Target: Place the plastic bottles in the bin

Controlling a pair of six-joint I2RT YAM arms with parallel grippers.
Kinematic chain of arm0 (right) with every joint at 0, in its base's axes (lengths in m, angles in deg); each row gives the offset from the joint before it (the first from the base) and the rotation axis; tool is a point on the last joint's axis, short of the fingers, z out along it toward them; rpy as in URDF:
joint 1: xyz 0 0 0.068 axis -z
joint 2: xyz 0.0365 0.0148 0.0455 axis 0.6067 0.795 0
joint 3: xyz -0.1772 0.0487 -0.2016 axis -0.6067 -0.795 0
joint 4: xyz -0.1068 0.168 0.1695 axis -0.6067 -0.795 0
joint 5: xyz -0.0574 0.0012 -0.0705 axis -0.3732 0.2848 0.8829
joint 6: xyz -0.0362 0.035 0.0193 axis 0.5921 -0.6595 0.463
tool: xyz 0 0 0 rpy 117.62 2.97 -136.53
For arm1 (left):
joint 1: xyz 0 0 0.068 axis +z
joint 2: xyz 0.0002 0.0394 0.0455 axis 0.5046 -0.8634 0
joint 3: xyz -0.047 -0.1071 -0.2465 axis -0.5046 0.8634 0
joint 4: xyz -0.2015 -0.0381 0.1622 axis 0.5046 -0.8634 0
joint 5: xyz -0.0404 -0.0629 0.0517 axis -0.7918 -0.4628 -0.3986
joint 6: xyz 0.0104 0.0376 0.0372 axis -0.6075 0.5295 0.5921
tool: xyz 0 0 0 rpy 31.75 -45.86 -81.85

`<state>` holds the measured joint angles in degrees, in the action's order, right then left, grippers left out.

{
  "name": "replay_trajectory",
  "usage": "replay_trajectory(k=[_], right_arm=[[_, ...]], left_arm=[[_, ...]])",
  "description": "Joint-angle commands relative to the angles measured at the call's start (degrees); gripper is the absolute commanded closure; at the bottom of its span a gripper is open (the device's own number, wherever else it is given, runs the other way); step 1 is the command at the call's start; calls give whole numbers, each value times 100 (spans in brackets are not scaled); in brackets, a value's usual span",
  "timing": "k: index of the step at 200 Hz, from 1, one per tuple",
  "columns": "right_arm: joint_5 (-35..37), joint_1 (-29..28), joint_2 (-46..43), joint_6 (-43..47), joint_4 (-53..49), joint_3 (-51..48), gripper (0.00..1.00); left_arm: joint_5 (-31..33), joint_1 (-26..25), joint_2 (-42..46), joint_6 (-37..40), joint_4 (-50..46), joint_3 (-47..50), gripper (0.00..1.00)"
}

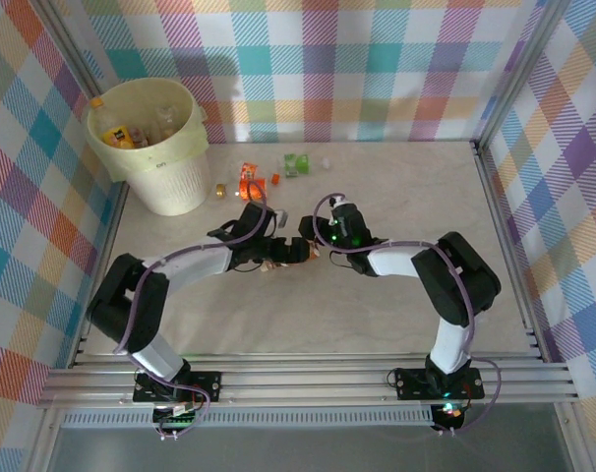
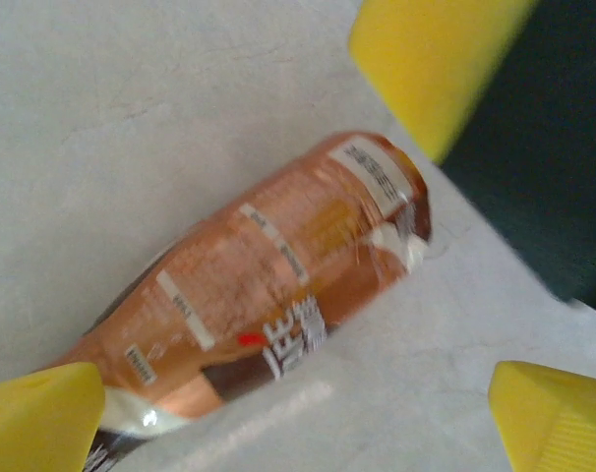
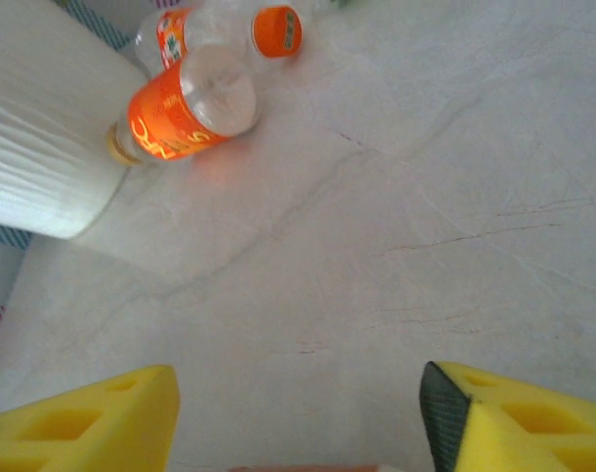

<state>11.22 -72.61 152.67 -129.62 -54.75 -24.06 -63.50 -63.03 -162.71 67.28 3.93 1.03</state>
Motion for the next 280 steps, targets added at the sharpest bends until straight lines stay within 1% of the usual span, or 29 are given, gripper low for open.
replay_trajectory(k=[1,15,20,39,77,100,116,140,166,178,195,200,204,231,258,280], right_arm=[[273,52,-408,-464,-391,-147,29],[338,152,-572,-588,-592,-212,28],[330,191,-618,-625,-632,-247,27],[289,322,-774,-748,-739,-375,27],[413,415,-1000,-583,-903,-501,25],[468,480,-1115,-474,-1037,-484,22],[534,516,-1171,-397,-1122,-465,20],[617,530,-1243,-265,-1268,-409,15],[660,538,-1333,-126,-1424,-357,10],[680,537,-1385,-44,-1502,-322,8],[723,538,-1473,93,-1608,-288,5],[738,538,-1503,142,-1650,-276,3],[743,538,-1524,184,-1676,-262,0],[733,538,-1659,493,-1786,-203,0],[588,538,-1778,789,-1753,-166,0],[280,534,-1864,993,-1639,-131,0]], left_arm=[[716,-58,-341,704,-576,-364,0],[738,-67,-533,1091,-665,-554,0],[747,-78,-595,1214,-885,-624,0],[680,-121,-767,1612,-1091,-857,0],[519,-239,-950,2227,-1482,-1117,1],[695,-418,-1095,2634,-1788,-1316,5],[879,-509,-1217,2780,-1947,-1428,8],[1186,-598,-1438,2765,-2064,-1603,17],[1539,-721,-1631,2637,-2039,-1718,23],[1777,-768,-1736,2580,-2060,-1761,28],[1940,-779,-1793,2481,-2033,-1765,35],[1951,-772,-1779,2450,-1998,-1744,37],[1952,-773,-1761,2429,-1956,-1720,38],[1933,-759,-1477,2220,-1593,-1489,44],[1895,-664,-1178,1926,-1289,-1325,45],[1649,-491,-877,1672,-1003,-1129,46]])
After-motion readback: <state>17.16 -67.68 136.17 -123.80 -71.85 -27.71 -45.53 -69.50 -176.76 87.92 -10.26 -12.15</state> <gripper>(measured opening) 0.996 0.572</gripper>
